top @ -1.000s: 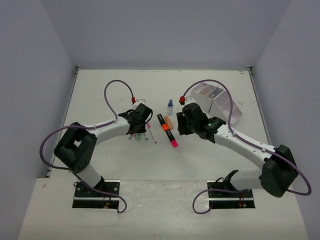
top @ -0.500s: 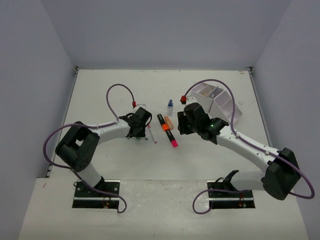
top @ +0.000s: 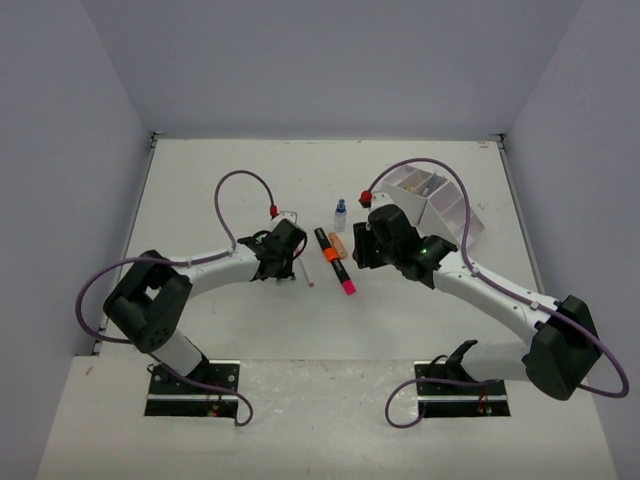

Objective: Sort the stationery into containers
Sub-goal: Pick up the stationery from the center of the board.

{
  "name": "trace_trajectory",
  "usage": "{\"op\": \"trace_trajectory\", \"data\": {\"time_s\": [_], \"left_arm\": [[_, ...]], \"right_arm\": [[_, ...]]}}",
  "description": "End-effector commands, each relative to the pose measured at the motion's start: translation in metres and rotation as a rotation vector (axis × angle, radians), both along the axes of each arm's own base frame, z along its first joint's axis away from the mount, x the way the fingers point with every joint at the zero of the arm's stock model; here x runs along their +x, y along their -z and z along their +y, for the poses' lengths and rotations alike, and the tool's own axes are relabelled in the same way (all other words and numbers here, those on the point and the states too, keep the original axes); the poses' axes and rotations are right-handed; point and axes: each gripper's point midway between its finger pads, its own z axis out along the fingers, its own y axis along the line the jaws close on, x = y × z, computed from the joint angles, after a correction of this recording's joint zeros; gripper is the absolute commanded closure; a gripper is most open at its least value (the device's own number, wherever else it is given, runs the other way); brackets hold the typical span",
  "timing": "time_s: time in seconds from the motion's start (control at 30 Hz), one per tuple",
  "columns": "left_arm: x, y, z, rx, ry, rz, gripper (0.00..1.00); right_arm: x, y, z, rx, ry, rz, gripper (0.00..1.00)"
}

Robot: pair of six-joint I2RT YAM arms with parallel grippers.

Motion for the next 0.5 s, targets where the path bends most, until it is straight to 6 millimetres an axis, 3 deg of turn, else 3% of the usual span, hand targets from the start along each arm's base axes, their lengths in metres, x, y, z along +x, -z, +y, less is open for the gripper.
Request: {"op": "trace_trajectory", "data": {"time_s": [0.0, 0.07, 0.17, 0.2, 0.23, 0.37, 0.47], "left_arm": [[0.000, -0.052, -0.014, -0.079, 0.036, -0.118, 1.00], [-0.007, -0.075, -0.032, -0.144, 0.101, -0.157, 1.00], [-0.020, -0.131, -0.073, -0.354, 0.286, -0.265, 1.00], [-0.029, -0.151, -0.088, -0.449, 0.372, -0.298, 1.00], [-0.042, -0.157, -0.099, -0.517, 0.450, -0.289, 1.00], [-0.072, -0.211, -0.121, -0.748, 0.663, -0.423, 1.00], [-0.099, -0.232, -0.129, -0.874, 0.799, -0.443, 1.00]], "right_arm": [[-0.002, -0.017, 0.023, 0.169, -0.080, 0.001, 0.61], [-0.021, -0.032, 0.044, 0.333, -0.197, 0.052, 0.56], [-0.047, -0.065, 0.072, 0.547, -0.372, 0.073, 0.26], [-0.048, -0.074, 0.075, 0.576, -0.388, 0.060, 0.25], [-0.052, -0.079, 0.076, 0.606, -0.394, 0.072, 0.24], [-0.061, -0.112, 0.080, 0.756, -0.459, 0.034, 0.25], [-0.081, -0.127, 0.083, 0.814, -0.602, 0.020, 0.30]]}}
